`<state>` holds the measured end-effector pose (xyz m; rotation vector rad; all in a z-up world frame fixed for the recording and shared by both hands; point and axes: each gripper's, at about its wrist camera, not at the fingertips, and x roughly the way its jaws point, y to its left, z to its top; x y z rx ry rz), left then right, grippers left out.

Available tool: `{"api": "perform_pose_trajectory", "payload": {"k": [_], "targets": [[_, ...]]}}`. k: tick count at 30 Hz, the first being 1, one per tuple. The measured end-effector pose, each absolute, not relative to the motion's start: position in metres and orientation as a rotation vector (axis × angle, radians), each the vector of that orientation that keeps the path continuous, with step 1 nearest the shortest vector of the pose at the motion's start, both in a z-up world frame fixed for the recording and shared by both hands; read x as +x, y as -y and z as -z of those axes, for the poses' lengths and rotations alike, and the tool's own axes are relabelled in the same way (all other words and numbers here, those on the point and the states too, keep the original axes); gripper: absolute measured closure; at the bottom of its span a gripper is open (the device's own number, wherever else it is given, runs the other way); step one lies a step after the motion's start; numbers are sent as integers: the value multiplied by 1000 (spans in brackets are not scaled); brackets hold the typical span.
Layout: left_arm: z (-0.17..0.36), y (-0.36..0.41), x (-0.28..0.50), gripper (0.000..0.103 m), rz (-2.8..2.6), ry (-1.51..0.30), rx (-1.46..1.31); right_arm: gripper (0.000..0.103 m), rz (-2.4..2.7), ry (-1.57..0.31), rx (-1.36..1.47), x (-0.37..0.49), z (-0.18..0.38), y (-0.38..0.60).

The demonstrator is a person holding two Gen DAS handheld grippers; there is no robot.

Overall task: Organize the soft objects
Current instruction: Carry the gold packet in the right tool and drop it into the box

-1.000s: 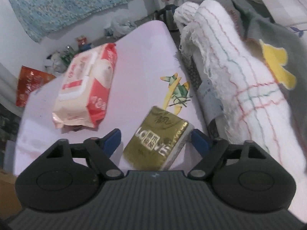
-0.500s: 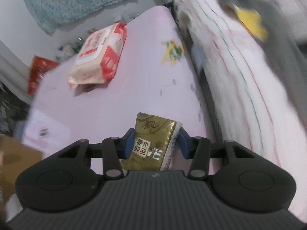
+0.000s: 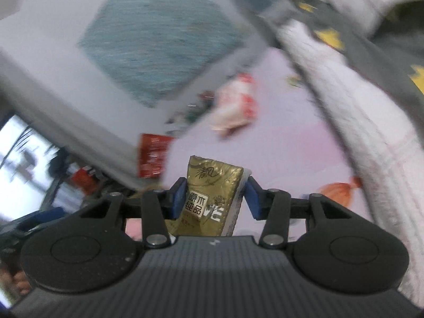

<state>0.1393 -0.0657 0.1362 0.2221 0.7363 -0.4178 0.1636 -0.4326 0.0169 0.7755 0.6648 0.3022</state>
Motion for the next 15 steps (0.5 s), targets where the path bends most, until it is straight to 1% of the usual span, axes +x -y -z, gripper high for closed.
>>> {"api": "perform_pose_trajectory", "payload": {"k": [3,7,11,15], "targets": [[-145,14,105,1,306,-676,156,57,-427,-613,704,144,-55,400],[-128,-55,67,1,136,-664,51,57,-614,-629,637,145,-81,340],[-93,-116,40,1,-7,-668,-67,57,-800,-753,562,163,-81,252],[-58,-161,14,1,-170,-658,-124,57,-880,-929,434,181,-58,166]]}}
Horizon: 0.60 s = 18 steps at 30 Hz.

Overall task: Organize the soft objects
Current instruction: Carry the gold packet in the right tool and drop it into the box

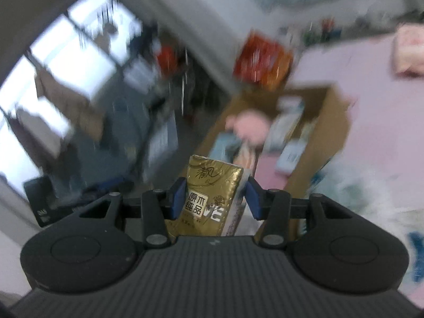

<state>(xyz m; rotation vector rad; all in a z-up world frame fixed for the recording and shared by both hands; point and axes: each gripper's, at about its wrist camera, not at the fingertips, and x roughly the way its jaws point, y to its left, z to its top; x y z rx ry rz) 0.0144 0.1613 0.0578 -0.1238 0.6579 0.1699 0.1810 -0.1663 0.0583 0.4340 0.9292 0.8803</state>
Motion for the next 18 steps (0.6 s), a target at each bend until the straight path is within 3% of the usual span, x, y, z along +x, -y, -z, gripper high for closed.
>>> {"api": "perform_pose_trajectory", "payload": {"k": [6,14,18], "targets": [[-20,-211,-15,1,-286,-663,-219,57,-852,-1141,58,194,-27,58],[14,-241,-30,1,-333,-694,-322,51,-706,-1217,-476,213,21,-25],[23,-246,-40,1,-339,-698,-323,48,-634,-1191,-602,215,34,-40]]}}
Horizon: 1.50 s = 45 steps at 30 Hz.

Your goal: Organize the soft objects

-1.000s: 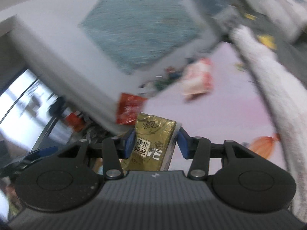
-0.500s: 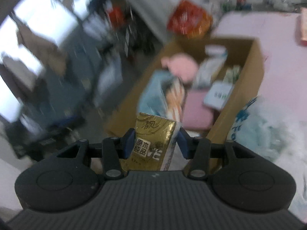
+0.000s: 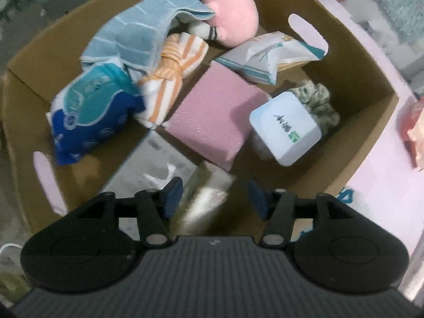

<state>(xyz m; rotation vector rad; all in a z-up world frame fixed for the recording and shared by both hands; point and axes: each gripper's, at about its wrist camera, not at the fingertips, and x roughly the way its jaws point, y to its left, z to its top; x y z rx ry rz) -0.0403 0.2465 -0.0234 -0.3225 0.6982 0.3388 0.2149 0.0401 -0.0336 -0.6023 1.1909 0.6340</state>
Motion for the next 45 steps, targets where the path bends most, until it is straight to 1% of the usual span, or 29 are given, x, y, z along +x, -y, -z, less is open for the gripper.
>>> {"api": "perform_pose_trajectory", "payload": {"k": [4,6,10,13,17,19,20,21,22,24,25,27,28,29,35,40,45], "targets": [[29,-253,-45,1,-349,-695,-321,51,-620,-1177,-555,215,25,-41],[30,-256,-47,1,-346,-693,-332,56,-643,-1203,-473,217,20,-41],[31,-258,-49,1,-335,-686,-350,56,-681,-1250,-299,220,13,-42],[30,-256,-54,1,-324,-678,-362,54,-693,-1211,-212,214,-1,-38],[26,-252,-62,1,-301,-662,-368,43,-725,-1083,-64,187,-31,-12],[23,-248,-66,1,-284,-649,-364,35,-725,-995,2,165,-46,11],[20,-245,-68,1,-272,-640,-355,28,-716,-949,23,153,-53,22],[18,-242,-69,1,-261,-632,-342,24,-704,-903,29,140,-58,33],[14,-236,-70,1,-248,-620,-319,23,-690,-854,28,126,-64,43],[7,-225,-70,1,-228,-604,-267,16,-660,-752,22,94,-73,65],[3,-218,-70,1,-218,-596,-235,14,-644,-710,26,79,-76,76],[-5,-200,-70,0,-195,-582,-164,5,-610,-646,42,48,-77,96],[-7,-194,-68,0,-183,-578,-142,3,-594,-626,48,37,-76,103],[-10,-184,-68,0,-168,-574,-118,1,-569,-603,56,23,-73,112],[-13,-143,-61,0,-67,-597,-100,1,-414,-559,34,-29,-42,131],[-12,-115,-61,0,-27,-607,-66,1,-317,-571,0,-49,-17,130],[-9,-94,-59,0,-34,-642,-42,1,-191,-535,-75,-68,-5,122]]}}
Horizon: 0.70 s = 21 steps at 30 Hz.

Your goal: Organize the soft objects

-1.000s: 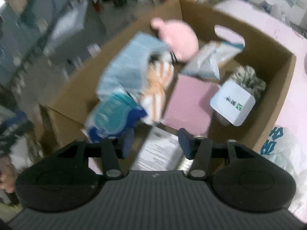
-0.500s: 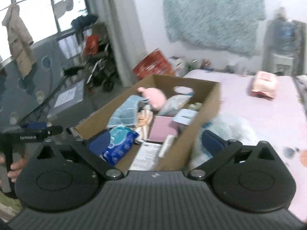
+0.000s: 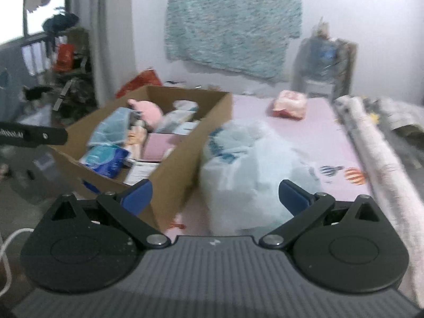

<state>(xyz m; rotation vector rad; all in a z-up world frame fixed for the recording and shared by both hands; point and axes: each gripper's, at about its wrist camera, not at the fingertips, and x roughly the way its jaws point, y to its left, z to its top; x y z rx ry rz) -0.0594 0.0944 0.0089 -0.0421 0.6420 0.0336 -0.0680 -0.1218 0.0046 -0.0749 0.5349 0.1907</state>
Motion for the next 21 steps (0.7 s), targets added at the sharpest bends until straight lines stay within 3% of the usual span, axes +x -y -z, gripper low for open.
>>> {"api": "perform_pose_trajectory", "payload": {"k": [8,21], "targets": [[-2,-71,-51,0,-62,-723,78,1,-83,-501,-44,-84,-3,128],[11,-59,-41,0,-5,-775,109,1,-70,-624,52,-71,9,129]]}}
